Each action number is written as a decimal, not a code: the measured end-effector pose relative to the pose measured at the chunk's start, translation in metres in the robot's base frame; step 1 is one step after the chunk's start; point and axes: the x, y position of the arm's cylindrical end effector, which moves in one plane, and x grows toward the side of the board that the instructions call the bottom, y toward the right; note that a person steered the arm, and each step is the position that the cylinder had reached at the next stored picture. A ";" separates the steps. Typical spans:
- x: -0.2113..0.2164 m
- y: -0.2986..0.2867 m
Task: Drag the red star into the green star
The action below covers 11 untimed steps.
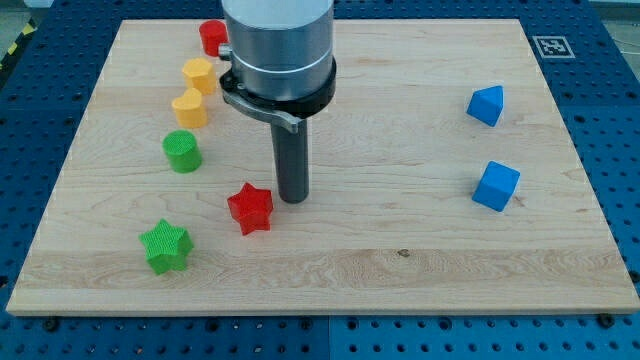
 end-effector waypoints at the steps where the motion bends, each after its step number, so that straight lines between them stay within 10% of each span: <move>1: 0.000 -0.012; 11: 0.062 0.026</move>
